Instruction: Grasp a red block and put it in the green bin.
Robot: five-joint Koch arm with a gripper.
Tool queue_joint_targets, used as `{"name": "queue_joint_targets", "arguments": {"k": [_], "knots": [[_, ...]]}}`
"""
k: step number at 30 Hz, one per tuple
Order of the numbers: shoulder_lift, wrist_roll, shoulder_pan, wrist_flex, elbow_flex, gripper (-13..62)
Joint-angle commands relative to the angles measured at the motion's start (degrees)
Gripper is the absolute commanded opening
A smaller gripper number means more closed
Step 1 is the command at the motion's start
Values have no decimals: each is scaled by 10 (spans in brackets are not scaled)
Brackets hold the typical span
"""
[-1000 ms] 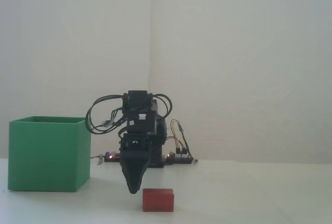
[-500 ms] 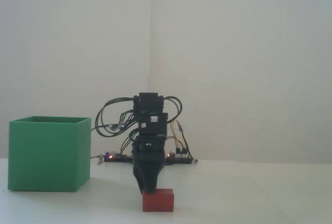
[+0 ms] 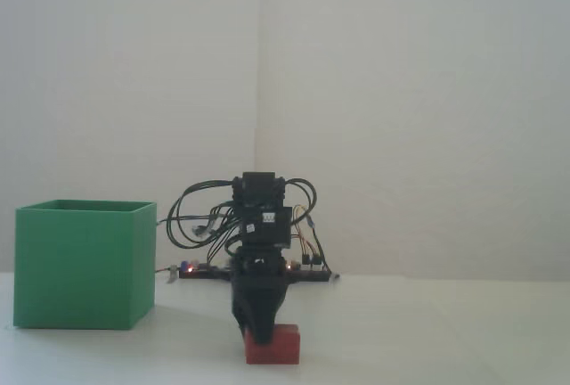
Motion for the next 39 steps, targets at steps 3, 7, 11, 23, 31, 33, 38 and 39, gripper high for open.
{"name": "queue_joint_targets", "arguments": {"k": [3, 7, 11, 23, 31, 33, 38, 39], "knots": [[30, 14, 2, 34, -40, 38], [55, 13, 5, 66, -49, 38], [137, 13, 18, 69, -49, 38], [395, -27, 156, 106, 8, 38], [510, -46, 274, 105, 130, 38], [526, -46, 295, 105, 148, 38], [578, -56, 364, 105, 188, 38], [592, -60, 379, 105, 198, 38]]}}
